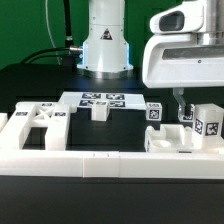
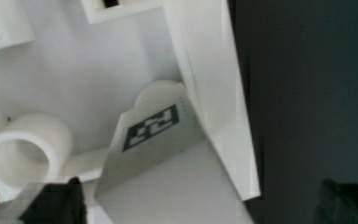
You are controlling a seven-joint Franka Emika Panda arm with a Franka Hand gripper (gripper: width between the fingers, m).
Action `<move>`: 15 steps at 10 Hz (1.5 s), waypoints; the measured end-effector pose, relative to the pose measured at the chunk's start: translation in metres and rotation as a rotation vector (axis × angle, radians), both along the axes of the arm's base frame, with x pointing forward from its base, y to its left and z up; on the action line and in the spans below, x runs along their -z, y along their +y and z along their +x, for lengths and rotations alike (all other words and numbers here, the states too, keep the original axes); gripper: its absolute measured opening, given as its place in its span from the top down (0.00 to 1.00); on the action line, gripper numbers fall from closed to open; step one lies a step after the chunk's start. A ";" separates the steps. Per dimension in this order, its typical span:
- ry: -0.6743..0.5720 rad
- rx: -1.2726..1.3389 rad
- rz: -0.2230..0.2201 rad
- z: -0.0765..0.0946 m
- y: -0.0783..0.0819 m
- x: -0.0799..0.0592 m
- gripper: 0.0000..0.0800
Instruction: Assemble chair
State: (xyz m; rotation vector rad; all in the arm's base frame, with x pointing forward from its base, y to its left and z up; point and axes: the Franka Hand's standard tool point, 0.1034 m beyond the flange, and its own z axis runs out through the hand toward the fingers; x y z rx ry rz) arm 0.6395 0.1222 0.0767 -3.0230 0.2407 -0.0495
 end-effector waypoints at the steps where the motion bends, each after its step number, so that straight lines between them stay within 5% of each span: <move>1: -0.006 -0.070 -0.004 -0.001 -0.001 0.001 0.19; 2: -0.012 -0.136 -0.008 -0.001 0.000 0.001 0.19; 4: -0.020 -0.233 -0.017 -0.001 -0.002 0.002 0.47; 5: -0.019 -0.226 -0.017 -0.001 -0.002 0.002 0.47; 6: -0.019 -0.226 -0.018 -0.001 -0.003 0.002 0.64; 10: -0.017 -0.204 -0.017 -0.001 -0.004 0.002 0.64; 15: 0.010 0.269 -0.006 0.001 -0.004 0.002 0.64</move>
Offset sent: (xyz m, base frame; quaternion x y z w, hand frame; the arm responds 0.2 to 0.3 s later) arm 0.0019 -0.0017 -0.0031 0.0035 -0.0013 -0.1367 0.9906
